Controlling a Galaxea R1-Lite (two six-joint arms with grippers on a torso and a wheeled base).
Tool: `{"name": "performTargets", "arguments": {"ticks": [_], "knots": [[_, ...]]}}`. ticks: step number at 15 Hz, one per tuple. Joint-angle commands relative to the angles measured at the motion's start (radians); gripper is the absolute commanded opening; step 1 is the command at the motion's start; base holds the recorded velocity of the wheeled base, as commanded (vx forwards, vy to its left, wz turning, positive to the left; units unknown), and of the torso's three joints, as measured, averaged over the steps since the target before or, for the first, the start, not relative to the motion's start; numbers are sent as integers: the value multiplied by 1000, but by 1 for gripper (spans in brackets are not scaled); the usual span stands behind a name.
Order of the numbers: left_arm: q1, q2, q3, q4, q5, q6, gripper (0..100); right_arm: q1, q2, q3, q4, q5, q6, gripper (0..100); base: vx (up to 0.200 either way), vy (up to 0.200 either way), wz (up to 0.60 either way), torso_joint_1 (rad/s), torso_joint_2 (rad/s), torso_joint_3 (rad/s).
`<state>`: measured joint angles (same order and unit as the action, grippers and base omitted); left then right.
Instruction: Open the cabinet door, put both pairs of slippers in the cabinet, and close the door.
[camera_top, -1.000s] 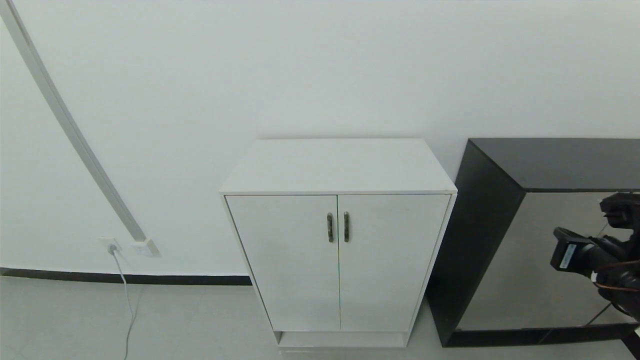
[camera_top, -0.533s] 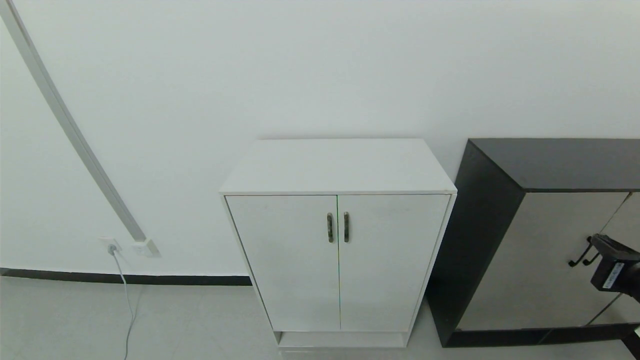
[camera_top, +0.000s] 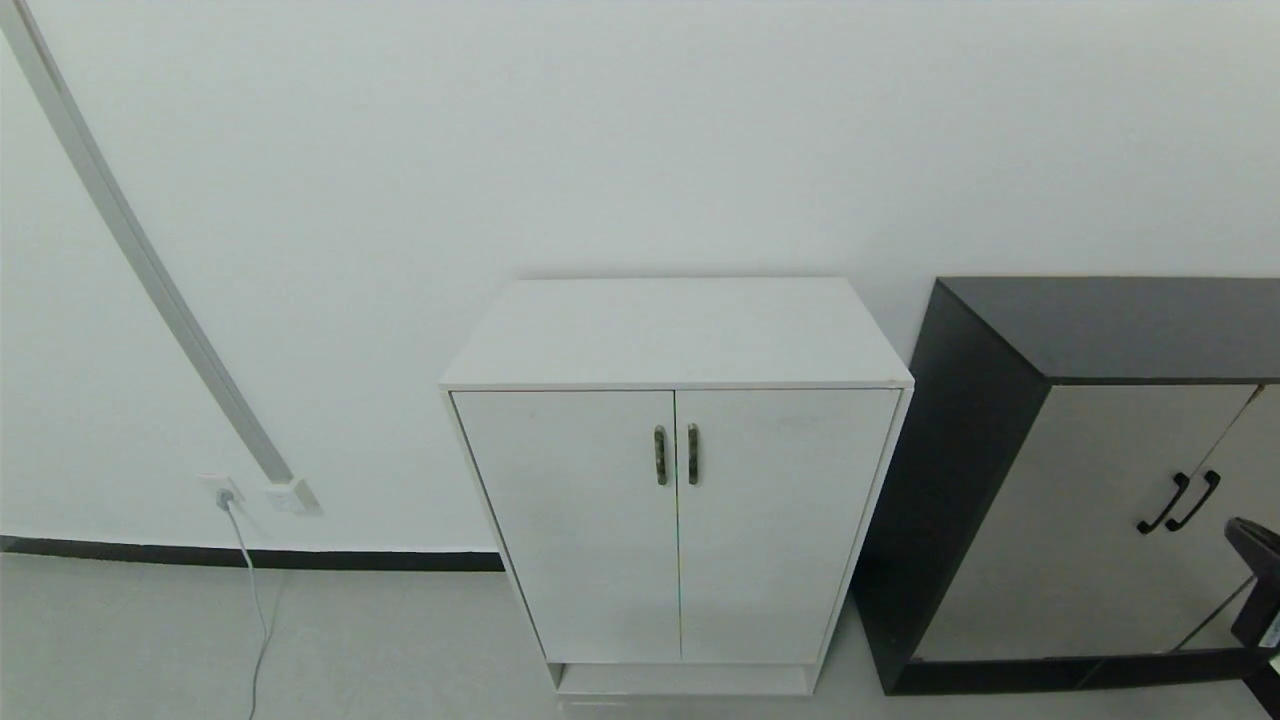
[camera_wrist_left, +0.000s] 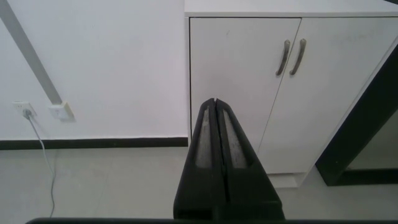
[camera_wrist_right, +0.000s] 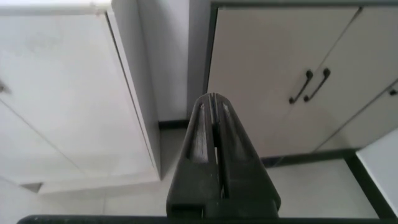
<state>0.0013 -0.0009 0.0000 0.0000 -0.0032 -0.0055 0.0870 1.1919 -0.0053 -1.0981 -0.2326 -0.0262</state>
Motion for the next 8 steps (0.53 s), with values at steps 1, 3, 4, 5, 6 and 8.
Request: {"name": "performTargets", "arguments": {"ticks": [1, 3, 4, 5, 6, 8], "knots": [[0, 1, 0, 0, 0, -1, 0, 0, -91, 5, 75, 1, 2, 0, 0, 0, 0, 0, 0, 0], [0, 1, 0, 0, 0, -2, 0, 0, -201, 5, 215, 25, 6, 0, 0, 0, 0, 0, 0, 0], [0, 1, 0, 0, 2, -2, 0, 0, -249, 5, 273, 39, 6, 0, 0, 0, 0, 0, 0, 0], [0, 1, 0, 0, 2, -2, 0, 0, -290, 5, 333, 48, 6, 0, 0, 0, 0, 0, 0, 0], [0, 1, 0, 0, 2, -2, 0, 0, -333, 5, 403, 68, 6, 0, 0, 0, 0, 0, 0, 0], [0, 1, 0, 0, 2, -2, 0, 0, -393, 5, 529, 130, 8, 0, 0, 0, 0, 0, 0, 0]]}}
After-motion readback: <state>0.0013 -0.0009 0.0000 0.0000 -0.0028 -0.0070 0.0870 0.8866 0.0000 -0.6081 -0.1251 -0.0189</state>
